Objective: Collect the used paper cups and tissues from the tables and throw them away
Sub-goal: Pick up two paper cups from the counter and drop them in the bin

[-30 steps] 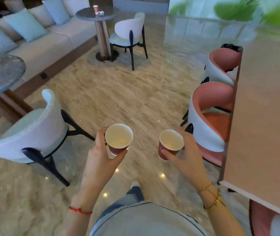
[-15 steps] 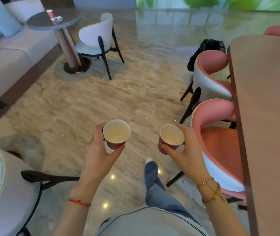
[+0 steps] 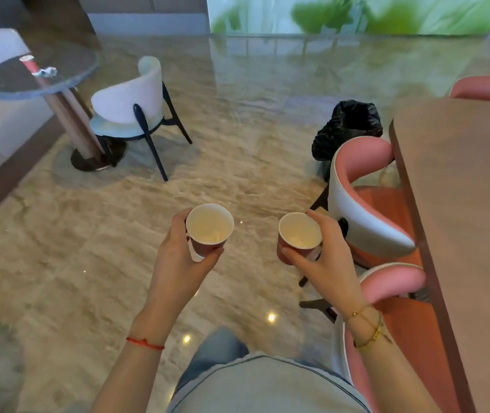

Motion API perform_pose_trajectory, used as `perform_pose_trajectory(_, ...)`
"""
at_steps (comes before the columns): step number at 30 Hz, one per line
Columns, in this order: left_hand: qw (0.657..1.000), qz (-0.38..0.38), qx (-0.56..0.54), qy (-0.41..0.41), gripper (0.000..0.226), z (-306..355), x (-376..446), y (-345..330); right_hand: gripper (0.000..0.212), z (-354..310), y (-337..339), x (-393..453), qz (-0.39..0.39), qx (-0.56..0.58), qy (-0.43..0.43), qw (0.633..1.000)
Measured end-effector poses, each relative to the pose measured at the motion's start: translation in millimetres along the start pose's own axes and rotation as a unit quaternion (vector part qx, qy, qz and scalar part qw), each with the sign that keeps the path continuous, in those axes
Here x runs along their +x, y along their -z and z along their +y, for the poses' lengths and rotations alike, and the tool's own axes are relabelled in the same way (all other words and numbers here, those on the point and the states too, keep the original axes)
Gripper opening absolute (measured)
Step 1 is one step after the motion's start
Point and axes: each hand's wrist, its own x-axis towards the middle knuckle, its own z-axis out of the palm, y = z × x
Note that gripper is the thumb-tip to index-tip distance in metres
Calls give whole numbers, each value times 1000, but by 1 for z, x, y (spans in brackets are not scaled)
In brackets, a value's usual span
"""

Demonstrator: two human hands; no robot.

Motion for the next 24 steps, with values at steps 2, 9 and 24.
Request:
perform_pose_trajectory(2, 1000, -5, -1, -2, 72, -6, 41, -13, 75, 9, -2, 39, 3, -3, -10, 1000)
perform_pose_trajectory(9, 998, -49, -35, -11, 69, -36, 182, -72, 77, 62, -13, 161, 31, -20, -60, 998)
perform_pose_trajectory(24, 982, -159, -63, -82, 66, -42, 555, -218, 77, 135, 1, 495, 142, -21, -103, 984)
